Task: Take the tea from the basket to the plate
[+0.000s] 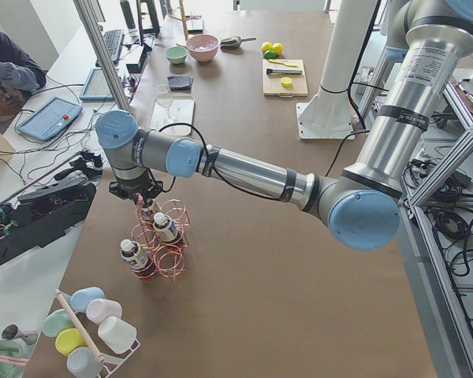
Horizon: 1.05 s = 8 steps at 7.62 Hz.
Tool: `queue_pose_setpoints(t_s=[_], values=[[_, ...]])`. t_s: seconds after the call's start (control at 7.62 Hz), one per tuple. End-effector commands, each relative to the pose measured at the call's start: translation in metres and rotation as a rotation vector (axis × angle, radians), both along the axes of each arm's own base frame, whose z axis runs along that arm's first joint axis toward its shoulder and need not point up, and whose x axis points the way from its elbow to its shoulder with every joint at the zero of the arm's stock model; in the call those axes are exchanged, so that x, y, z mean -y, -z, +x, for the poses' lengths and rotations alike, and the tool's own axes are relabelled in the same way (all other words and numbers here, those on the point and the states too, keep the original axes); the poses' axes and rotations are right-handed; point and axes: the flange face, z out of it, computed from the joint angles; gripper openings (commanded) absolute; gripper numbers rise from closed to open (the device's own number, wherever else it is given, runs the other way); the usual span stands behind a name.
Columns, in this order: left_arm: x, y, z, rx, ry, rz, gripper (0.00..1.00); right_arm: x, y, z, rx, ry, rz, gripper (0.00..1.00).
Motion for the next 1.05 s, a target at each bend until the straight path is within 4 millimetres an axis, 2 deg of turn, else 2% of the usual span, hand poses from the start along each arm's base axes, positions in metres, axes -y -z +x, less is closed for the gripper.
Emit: queue_pose_setpoints(t_s=[0.0, 0.26, 0.39, 0.66, 0.79, 0.92], values=[[-0.023, 0.060, -0.005, 0.000, 0.009, 0.036, 0.00, 0.001, 0.001, 0.000, 0.000, 0.000, 0.000, 1.00], [-0.043, 0.116, 0.003, 0.002, -0.002, 0.113, 0.00, 0.001, 0.000, 0.000, 0.000, 0.001, 0.001, 1.00], [-0.047, 0.139, 0.020, -0.002, -0.022, 0.151, 0.00, 0.001, -0.001, 0.000, 0.000, 0.000, -0.001, 1.00], [-0.059, 0.198, 0.084, -0.045, -0.029, 0.138, 0.00, 0.005, 0.000, -0.018, -0.002, 0.041, 0.001, 1.00], [-0.061, 0.231, 0.119, -0.042, -0.034, 0.155, 0.00, 0.001, 0.005, -0.013, 0.010, 0.037, 0.018, 1.00], [-0.069, 0.262, 0.158, -0.045, -0.030, 0.151, 0.00, 0.003, 0.002, -0.019, -0.011, 0.047, 0.009, 1.00]])
